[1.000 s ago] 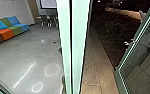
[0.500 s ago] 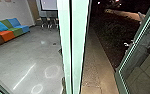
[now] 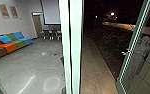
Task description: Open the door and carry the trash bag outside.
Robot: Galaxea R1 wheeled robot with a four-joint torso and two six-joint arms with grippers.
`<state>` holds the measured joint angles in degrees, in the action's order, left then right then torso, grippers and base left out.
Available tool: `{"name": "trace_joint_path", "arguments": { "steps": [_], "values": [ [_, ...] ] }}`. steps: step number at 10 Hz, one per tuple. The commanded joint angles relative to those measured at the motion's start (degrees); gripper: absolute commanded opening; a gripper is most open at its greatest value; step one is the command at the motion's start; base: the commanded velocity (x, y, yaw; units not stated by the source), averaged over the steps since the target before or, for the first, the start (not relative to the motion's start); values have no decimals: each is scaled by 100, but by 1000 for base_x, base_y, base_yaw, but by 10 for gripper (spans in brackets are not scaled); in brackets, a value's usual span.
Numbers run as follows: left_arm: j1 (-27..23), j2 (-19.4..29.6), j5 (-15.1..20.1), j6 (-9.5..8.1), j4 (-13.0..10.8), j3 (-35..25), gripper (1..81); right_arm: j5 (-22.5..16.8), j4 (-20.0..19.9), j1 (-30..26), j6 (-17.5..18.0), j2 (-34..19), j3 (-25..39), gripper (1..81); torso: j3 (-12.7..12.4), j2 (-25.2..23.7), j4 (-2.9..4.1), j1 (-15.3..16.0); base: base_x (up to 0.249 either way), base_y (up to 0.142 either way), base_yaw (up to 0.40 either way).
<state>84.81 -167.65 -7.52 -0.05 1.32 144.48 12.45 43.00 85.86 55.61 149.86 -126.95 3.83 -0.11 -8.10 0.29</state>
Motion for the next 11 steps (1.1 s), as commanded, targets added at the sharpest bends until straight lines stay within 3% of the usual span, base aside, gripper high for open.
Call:
{"name": "trace_joint_path", "arguments": {
  "steps": [1,7,11],
  "values": [
    [-197,-41,313,22,-26,-8,10,-93,130,-222,37,108,-398,811,2,0,0,0,0,0,0],
    [-223,-498,321,-30,44,950,10,-190,191,-100,-6,925,-1225,811,-44,-2,0,-2,0,0,0],
    [-223,-525,321,-21,44,1003,10,-242,446,42,-51,1435,-1691,811,-44,-2,0,-2,0,0,0]
  ]
}}
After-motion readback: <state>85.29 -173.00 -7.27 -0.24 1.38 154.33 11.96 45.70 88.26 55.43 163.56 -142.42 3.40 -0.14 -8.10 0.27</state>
